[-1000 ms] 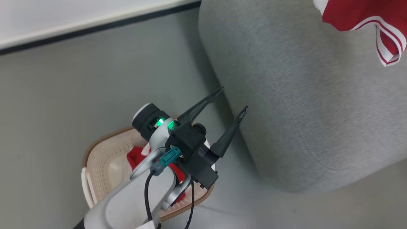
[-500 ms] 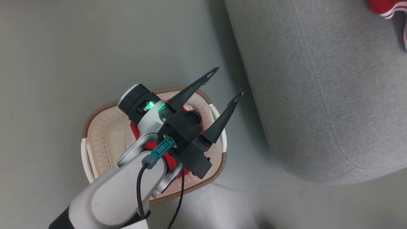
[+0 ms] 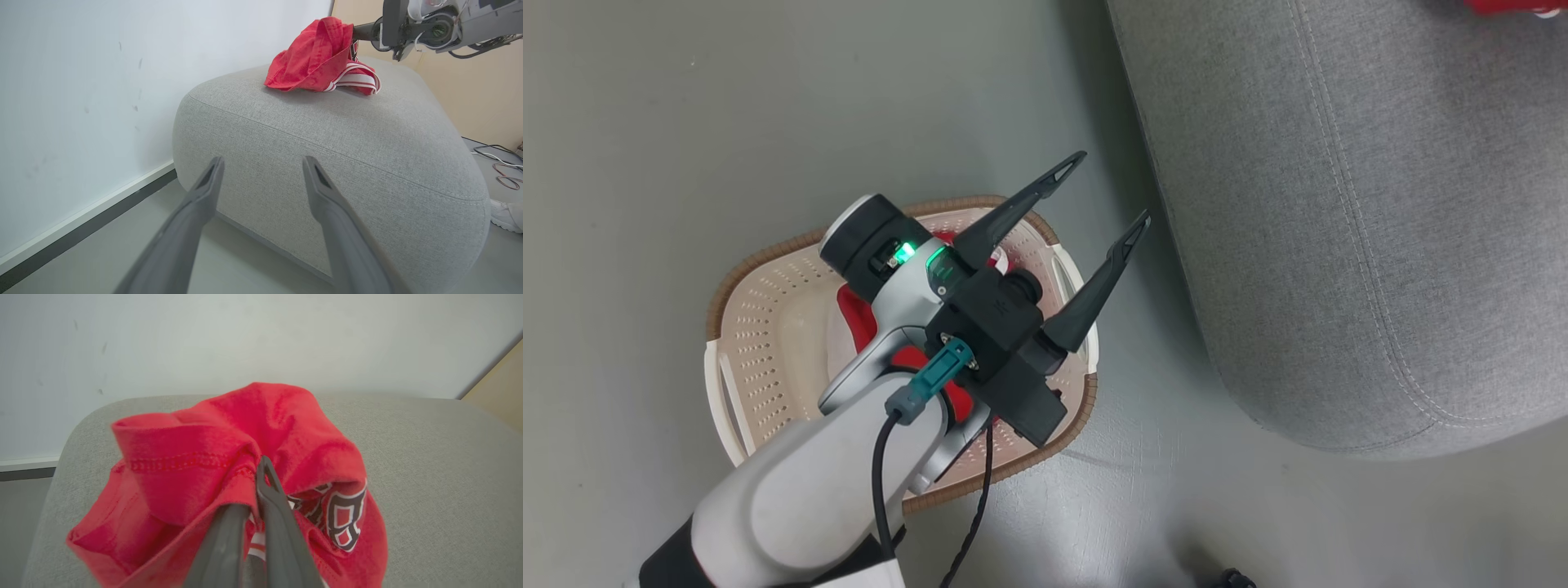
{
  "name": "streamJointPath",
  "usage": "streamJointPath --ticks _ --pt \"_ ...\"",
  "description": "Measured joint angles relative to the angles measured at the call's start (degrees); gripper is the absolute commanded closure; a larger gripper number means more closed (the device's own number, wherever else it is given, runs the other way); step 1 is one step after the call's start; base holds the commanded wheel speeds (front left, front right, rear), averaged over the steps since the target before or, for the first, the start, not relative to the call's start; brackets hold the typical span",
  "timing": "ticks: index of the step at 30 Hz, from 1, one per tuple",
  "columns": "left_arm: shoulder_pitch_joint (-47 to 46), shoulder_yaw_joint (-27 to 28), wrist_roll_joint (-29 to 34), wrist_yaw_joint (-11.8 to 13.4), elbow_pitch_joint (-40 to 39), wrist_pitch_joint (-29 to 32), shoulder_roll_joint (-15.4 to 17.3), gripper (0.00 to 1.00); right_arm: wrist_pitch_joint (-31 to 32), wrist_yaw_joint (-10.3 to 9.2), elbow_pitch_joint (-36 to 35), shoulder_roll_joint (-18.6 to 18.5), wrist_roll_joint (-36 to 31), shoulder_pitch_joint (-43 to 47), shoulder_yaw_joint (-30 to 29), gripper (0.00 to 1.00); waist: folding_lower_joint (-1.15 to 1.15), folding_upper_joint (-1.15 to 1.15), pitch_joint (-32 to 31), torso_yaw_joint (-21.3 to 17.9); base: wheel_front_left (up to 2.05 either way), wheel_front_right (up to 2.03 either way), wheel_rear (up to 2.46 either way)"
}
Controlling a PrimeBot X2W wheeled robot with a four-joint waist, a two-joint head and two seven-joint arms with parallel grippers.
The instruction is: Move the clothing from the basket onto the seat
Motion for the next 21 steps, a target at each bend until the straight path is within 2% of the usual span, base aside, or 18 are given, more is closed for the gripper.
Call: streamJointPath --ticks 1,2,3,4,5,6,21 --pt "-0.14 0.02 0.04 0.0 0.01 0.0 0.01 0.0 -0.03 0.0 0.25 0.29 -0.01 0.22 0.03 1.0 0.0 0.0 0.0 -0.04 0.0 0.0 0.0" --pt "-0.27 0.05 0.05 0.0 0.02 0.0 0.01 0.0 -0.14 0.0 0.32 0.55 -0.02 0.44 0.04 0.95 0.0 0.0 -0.02 -0.08 0.0 0.0 0.0" --pt "-0.29 0.14 0.05 0.01 0.08 -0.01 0.03 0.0 -0.14 0.0 0.36 0.81 -0.05 0.67 0.03 0.66 0.0 0.0 -0.07 -0.13 0.0 0.0 0.0" --pt "-0.29 0.21 0.05 0.01 0.16 -0.01 0.1 0.0 -0.14 0.0 0.42 1.1 -0.07 0.88 0.04 0.42 0.0 0.0 -0.16 -0.2 0.0 0.0 0.0" --pt "-0.29 0.27 0.05 0.03 0.23 -0.01 0.15 0.0 -0.14 0.01 0.51 1.31 -0.09 1.01 0.09 0.06 0.0 0.0 -0.28 -0.28 0.0 0.0 0.0" --pt "-0.29 0.32 0.05 0.21 0.33 -0.03 0.2 0.0 -0.14 0.01 0.51 1.43 -0.14 1.1 0.11 0.0 0.0 0.0 -0.42 -0.36 0.0 0.0 0.0" --pt "2.8 2.79 -1.55 0.88 4.69 -2.87 0.48 0.0 -0.14 0.05 -4.55 4.08 -2.13 10.69 -0.11 0.0 0.0 0.0 -5.63 -1.65 0.0 0.0 0.0"
